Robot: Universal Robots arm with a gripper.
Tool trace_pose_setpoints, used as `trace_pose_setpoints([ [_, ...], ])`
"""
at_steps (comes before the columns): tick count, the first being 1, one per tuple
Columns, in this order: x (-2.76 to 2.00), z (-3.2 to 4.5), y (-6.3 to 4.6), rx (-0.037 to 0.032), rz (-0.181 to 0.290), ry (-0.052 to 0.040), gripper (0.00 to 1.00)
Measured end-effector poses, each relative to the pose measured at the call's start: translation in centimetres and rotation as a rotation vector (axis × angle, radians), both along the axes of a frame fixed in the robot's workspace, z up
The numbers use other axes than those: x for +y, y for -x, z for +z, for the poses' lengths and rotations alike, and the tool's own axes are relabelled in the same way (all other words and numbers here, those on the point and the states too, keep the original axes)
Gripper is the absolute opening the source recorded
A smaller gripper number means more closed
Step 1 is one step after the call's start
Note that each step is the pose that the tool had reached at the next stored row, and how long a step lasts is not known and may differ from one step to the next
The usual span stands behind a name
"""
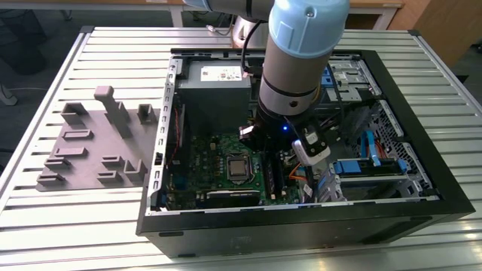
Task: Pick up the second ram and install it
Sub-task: 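Press down the second ram until it locks into place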
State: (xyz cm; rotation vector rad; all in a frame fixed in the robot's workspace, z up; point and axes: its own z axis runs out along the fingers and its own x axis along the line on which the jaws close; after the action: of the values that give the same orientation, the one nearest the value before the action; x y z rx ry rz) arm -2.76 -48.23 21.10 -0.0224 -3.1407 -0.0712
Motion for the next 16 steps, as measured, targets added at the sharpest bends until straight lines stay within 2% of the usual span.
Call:
trace_pose_setpoints([
  [16,-0.16,-0.01,-0.02,0.0,-0.013,-0.0001,0.14],
])
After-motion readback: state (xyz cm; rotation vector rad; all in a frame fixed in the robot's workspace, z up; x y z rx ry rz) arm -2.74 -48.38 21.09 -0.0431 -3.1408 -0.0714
